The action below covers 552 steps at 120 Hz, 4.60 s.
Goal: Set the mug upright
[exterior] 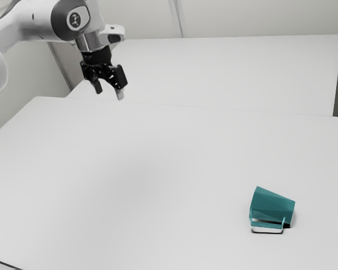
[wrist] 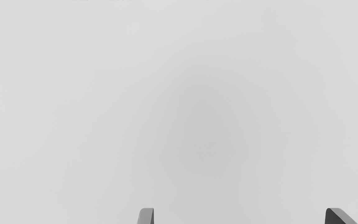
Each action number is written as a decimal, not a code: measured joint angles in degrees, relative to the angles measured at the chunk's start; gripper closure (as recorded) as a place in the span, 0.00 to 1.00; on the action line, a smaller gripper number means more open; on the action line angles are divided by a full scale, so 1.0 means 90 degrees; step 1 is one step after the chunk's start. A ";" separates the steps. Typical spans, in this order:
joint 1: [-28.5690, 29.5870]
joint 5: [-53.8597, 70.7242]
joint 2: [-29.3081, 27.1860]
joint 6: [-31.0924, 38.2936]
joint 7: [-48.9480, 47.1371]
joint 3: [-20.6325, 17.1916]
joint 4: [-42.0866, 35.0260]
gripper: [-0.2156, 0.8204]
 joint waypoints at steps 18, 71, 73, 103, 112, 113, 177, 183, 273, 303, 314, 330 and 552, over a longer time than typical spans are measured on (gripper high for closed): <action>0.0060 -0.0012 0.0028 0.0338 0.0011 0.0023 -0.0180 0.21; -0.3264 -0.1392 -0.0098 0.2682 -0.0643 0.1798 -0.1759 0.21; -0.3374 -0.1463 -0.0094 0.2761 -0.0684 0.1841 -0.1817 0.21; -0.4565 -0.2815 0.0422 0.3999 -0.1172 0.2144 -0.2358 0.21; -0.4644 -0.3093 0.0449 0.4307 -0.1283 0.1937 -0.2599 0.21; -0.4649 -0.3121 0.0452 0.4349 -0.1295 0.1903 -0.2634 0.21; -0.5398 -0.4426 0.1694 0.6202 -0.1760 0.1482 -0.2621 0.22; -0.5396 -0.4459 0.1801 0.6284 -0.1784 0.1454 -0.2550 0.22; -0.5462 -0.4044 0.2105 0.6797 -0.1992 0.1149 -0.1738 0.88; -0.5463 -0.3845 0.2098 0.6738 -0.2160 0.1152 -0.1696 0.96; -0.5463 -0.3821 0.2031 0.6656 -0.2230 0.1158 -0.1699 0.97; -0.5399 -0.3722 0.1597 0.6192 -0.2316 0.1272 -0.1841 0.97; -0.0415 -0.0091 0.1015 0.2249 -0.2952 0.0632 -0.2052 0.31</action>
